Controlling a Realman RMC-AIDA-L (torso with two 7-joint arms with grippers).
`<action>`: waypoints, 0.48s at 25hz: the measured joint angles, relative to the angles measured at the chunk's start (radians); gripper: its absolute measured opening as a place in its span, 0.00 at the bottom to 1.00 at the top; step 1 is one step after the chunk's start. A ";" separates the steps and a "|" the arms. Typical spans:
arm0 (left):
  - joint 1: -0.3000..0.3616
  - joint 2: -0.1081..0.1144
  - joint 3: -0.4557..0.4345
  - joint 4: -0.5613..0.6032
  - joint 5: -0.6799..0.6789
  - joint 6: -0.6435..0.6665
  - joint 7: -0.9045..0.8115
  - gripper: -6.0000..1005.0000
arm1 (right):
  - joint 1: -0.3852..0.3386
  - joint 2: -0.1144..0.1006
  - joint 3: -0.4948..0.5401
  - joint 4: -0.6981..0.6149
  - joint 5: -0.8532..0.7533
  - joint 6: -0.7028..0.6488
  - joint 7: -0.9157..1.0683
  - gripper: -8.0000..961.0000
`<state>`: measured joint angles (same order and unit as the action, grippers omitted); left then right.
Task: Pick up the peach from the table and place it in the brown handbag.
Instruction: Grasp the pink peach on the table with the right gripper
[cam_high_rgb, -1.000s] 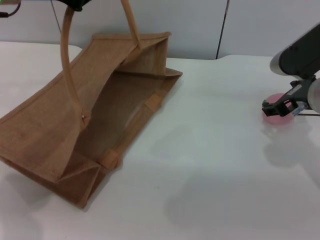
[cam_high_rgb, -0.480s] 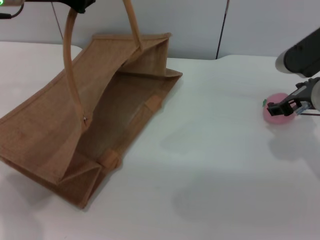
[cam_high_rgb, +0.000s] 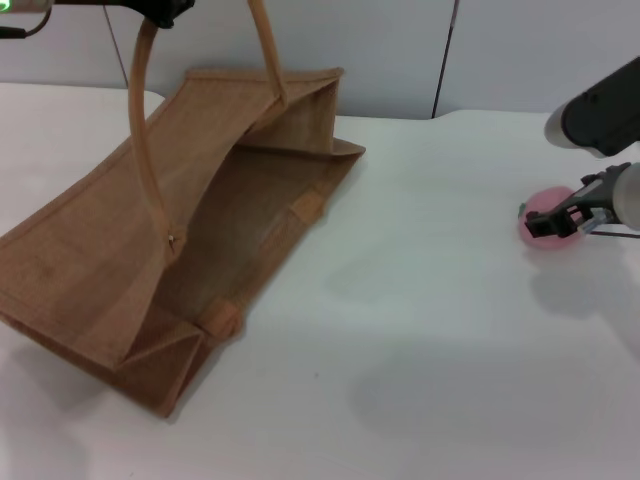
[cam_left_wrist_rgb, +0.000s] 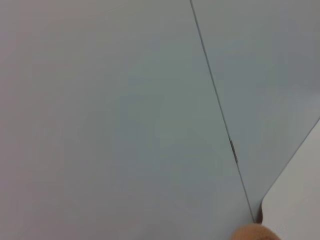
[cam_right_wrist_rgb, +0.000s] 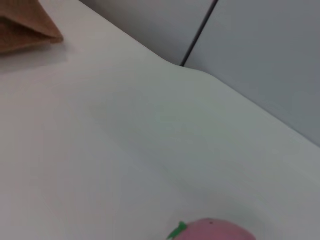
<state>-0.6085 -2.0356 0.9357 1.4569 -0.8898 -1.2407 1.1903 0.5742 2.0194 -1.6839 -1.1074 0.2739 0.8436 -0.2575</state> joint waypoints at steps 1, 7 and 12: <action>0.000 0.000 0.000 0.000 0.001 0.000 0.001 0.13 | 0.001 0.000 0.000 0.000 0.008 0.000 -0.002 0.92; -0.001 0.000 0.000 -0.002 0.012 0.000 0.002 0.13 | 0.005 0.001 -0.002 -0.002 0.038 0.002 -0.023 0.92; -0.001 0.000 0.001 -0.004 0.012 0.001 0.005 0.13 | 0.007 0.001 -0.003 -0.006 0.039 0.007 -0.024 0.92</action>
<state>-0.6091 -2.0356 0.9372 1.4525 -0.8777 -1.2397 1.1949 0.5808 2.0207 -1.6870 -1.1135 0.3127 0.8507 -0.2813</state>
